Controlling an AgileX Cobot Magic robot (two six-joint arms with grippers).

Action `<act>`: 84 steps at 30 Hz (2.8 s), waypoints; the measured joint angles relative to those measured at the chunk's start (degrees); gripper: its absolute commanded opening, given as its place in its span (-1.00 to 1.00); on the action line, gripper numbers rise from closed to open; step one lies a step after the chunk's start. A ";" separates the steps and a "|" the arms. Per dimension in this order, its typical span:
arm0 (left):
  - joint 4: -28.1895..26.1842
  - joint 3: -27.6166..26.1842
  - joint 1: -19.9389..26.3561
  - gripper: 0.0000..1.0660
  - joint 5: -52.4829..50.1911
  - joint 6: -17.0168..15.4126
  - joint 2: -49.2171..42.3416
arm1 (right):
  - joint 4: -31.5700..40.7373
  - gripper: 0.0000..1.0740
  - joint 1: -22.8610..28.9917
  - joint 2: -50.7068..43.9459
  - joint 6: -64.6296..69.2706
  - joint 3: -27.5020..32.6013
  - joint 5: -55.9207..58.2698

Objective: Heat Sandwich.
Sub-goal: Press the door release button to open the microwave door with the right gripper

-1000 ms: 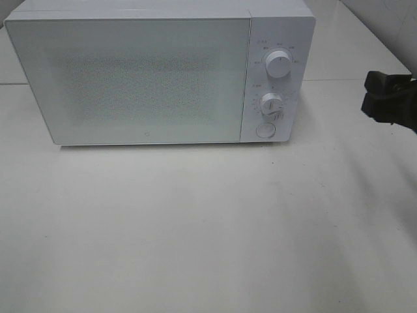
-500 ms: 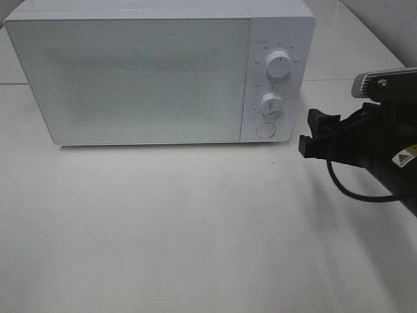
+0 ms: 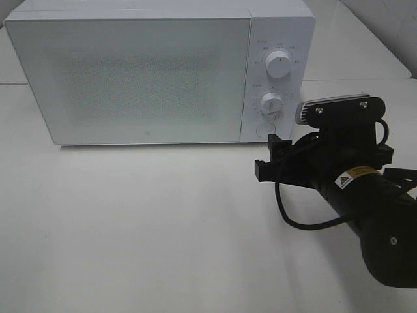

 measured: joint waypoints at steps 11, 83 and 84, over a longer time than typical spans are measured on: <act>0.00 0.00 0.00 0.83 0.00 0.00 0.00 | 0.69 0.37 0.74 0.92 0.00 -1.26 0.40; 0.00 0.00 0.00 0.83 0.00 0.00 0.00 | -0.40 -1.00 -4.13 8.31 89.15 -11.23 13.06; 0.00 0.00 0.00 0.83 0.00 0.00 0.00 | -0.92 -1.00 -4.70 8.71 89.15 -11.57 13.52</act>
